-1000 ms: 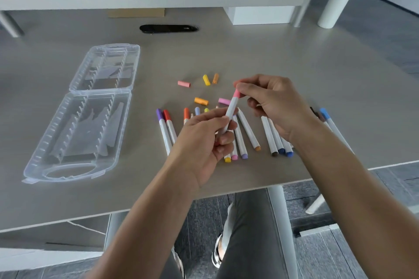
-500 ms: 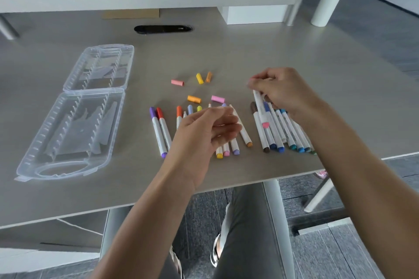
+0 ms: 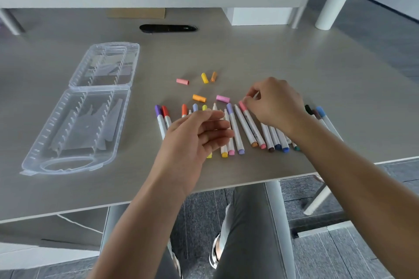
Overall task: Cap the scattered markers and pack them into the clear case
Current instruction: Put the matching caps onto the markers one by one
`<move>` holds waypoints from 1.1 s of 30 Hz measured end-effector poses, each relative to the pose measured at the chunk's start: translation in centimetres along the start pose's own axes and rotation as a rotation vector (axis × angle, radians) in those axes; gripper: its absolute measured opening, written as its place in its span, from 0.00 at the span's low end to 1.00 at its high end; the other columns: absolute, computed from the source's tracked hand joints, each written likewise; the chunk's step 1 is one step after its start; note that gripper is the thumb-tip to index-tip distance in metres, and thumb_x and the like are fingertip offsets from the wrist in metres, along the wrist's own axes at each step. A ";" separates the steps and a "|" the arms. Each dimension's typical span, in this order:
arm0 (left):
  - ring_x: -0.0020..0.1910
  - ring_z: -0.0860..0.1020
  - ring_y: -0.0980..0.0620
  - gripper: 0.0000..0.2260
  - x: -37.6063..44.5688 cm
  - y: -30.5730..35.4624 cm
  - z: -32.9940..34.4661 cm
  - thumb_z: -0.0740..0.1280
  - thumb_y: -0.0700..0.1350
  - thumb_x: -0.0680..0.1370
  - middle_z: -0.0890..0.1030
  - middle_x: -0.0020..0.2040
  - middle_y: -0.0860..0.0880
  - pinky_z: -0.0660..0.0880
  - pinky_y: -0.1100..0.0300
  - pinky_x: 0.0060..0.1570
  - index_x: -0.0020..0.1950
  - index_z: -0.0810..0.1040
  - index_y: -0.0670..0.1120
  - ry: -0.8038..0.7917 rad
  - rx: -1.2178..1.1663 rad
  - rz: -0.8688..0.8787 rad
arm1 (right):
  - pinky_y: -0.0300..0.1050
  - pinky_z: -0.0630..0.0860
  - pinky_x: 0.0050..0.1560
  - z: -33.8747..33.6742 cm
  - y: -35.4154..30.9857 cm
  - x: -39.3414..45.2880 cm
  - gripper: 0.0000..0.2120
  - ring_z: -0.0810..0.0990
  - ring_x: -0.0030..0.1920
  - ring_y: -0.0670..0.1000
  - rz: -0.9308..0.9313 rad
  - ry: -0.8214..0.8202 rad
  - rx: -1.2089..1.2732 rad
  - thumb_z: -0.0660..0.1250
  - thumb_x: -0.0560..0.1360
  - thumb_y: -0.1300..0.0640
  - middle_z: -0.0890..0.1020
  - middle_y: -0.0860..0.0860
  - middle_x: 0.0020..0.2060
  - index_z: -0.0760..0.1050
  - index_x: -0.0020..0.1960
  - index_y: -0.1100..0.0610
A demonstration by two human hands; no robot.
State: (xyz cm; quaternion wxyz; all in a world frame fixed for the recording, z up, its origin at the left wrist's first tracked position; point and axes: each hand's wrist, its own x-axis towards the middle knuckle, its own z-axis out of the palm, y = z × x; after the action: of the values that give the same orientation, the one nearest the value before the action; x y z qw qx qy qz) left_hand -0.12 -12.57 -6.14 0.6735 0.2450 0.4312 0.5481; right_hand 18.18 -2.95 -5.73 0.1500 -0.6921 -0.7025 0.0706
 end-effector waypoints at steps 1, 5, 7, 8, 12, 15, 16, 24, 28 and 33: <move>0.43 0.84 0.42 0.10 -0.1 0.1 0.0 0.63 0.40 0.82 0.83 0.43 0.38 0.81 0.52 0.49 0.52 0.81 0.35 -0.011 -0.003 0.006 | 0.44 0.73 0.40 -0.2 0.1 -0.1 0.06 0.81 0.42 0.52 -0.001 -0.018 0.028 0.70 0.78 0.48 0.83 0.47 0.39 0.83 0.47 0.49; 0.42 0.84 0.42 0.10 -0.3 0.3 0.1 0.63 0.40 0.82 0.82 0.43 0.38 0.81 0.53 0.47 0.51 0.81 0.35 -0.027 -0.003 0.015 | 0.46 0.78 0.43 -0.4 -0.1 -0.7 0.09 0.82 0.41 0.49 -0.011 -0.104 0.065 0.74 0.75 0.47 0.82 0.44 0.35 0.80 0.38 0.48; 0.42 0.83 0.42 0.10 -0.4 0.3 0.0 0.63 0.41 0.82 0.83 0.43 0.39 0.81 0.53 0.46 0.51 0.81 0.35 -0.021 -0.003 0.014 | 0.44 0.76 0.41 -0.3 -0.5 -1.2 0.09 0.81 0.40 0.49 0.002 -0.135 0.036 0.75 0.74 0.47 0.81 0.44 0.34 0.80 0.37 0.49; 0.42 0.83 0.43 0.10 -0.4 0.3 -0.1 0.63 0.41 0.82 0.83 0.42 0.39 0.81 0.53 0.46 0.51 0.81 0.35 -0.017 -0.002 0.013 | 0.44 0.75 0.40 -0.3 -0.7 -1.3 0.10 0.81 0.39 0.49 0.015 -0.140 0.018 0.75 0.73 0.46 0.82 0.44 0.34 0.81 0.37 0.50; 0.42 0.83 0.42 0.10 -0.7 0.2 -0.5 0.63 0.40 0.82 0.83 0.41 0.39 0.80 0.52 0.48 0.49 0.81 0.36 -0.004 -0.006 0.009 | 0.43 0.74 0.39 -0.7 -1.8 -1.6 0.15 0.83 0.41 0.54 0.063 -0.144 -0.065 0.74 0.73 0.44 0.85 0.51 0.40 0.84 0.41 0.56; 0.41 0.83 0.42 0.09 -0.8 0.3 -0.8 0.64 0.40 0.81 0.83 0.41 0.39 0.80 0.52 0.47 0.47 0.81 0.37 0.004 -0.002 0.025 | 0.44 0.72 0.39 -0.7 -2.6 -1.8 0.16 0.82 0.40 0.55 0.066 -0.137 -0.105 0.72 0.73 0.43 0.84 0.52 0.38 0.83 0.41 0.56; 0.41 0.83 0.42 0.09 -0.9 0.3 -0.9 0.64 0.40 0.82 0.83 0.41 0.39 0.80 0.53 0.46 0.47 0.81 0.37 0.007 0.003 0.035 | 0.44 0.73 0.39 -0.7 -2.7 -1.9 0.17 0.82 0.39 0.55 0.060 -0.132 -0.108 0.72 0.73 0.42 0.84 0.52 0.36 0.83 0.41 0.57; 0.40 0.82 0.44 0.05 -0.4 0.2 -1.7 0.67 0.38 0.81 0.83 0.41 0.41 0.80 0.55 0.42 0.51 0.82 0.38 0.043 0.203 0.164 | 0.44 0.67 0.35 -1.0 -2.2 -1.2 0.21 0.69 0.27 0.50 0.128 -0.127 0.440 0.75 0.74 0.48 0.73 0.60 0.26 0.80 0.36 0.67; 0.40 0.85 0.45 0.08 0.8 0.2 -1.0 0.69 0.37 0.80 0.84 0.41 0.44 0.82 0.55 0.46 0.59 0.80 0.40 0.078 0.338 0.215 | 0.39 0.66 0.29 -1.4 -3.5 -1.1 0.16 0.70 0.27 0.46 0.150 -0.180 0.675 0.76 0.73 0.49 0.77 0.51 0.28 0.84 0.36 0.62; 0.48 0.86 0.38 0.14 2.1 1.0 0.1 0.67 0.34 0.80 0.83 0.52 0.32 0.83 0.54 0.51 0.66 0.74 0.35 -0.002 0.193 0.082 | 0.37 0.66 0.29 -0.9 -4.7 -0.1 0.16 0.70 0.22 0.41 0.107 -0.179 0.710 0.75 0.74 0.51 0.77 0.46 0.24 0.83 0.37 0.63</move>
State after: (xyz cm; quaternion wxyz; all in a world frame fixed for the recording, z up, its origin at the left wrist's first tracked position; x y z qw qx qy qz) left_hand -0.48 -10.27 -5.97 0.6242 0.3269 0.4710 0.5308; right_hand 14.01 -3.32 -3.43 0.3147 -0.6237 -0.6076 0.3779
